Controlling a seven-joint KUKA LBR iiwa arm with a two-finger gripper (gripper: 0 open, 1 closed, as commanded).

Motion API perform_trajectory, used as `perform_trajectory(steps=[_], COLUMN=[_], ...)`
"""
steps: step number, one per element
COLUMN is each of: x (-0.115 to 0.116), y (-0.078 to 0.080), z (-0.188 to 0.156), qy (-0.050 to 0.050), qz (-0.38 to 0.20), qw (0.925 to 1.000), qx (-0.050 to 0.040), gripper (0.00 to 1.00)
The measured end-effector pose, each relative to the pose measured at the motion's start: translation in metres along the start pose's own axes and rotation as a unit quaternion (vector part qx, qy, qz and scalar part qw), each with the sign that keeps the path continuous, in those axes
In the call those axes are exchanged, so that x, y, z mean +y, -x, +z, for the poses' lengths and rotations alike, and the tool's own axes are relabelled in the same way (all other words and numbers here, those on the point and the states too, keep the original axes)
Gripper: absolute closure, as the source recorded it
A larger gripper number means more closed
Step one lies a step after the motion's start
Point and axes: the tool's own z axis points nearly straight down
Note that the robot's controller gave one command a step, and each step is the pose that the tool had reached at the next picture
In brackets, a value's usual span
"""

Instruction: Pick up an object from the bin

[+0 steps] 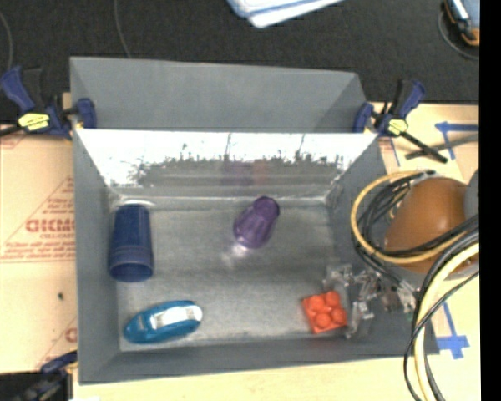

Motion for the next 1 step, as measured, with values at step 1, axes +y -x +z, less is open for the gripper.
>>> perform_trajectory(steps=[1], x=[0.0002], y=[-0.0008], z=[-0.0174], qy=[0.001], qz=[0.000], qw=[1.0000], qx=[0.0022], gripper=[1.00])
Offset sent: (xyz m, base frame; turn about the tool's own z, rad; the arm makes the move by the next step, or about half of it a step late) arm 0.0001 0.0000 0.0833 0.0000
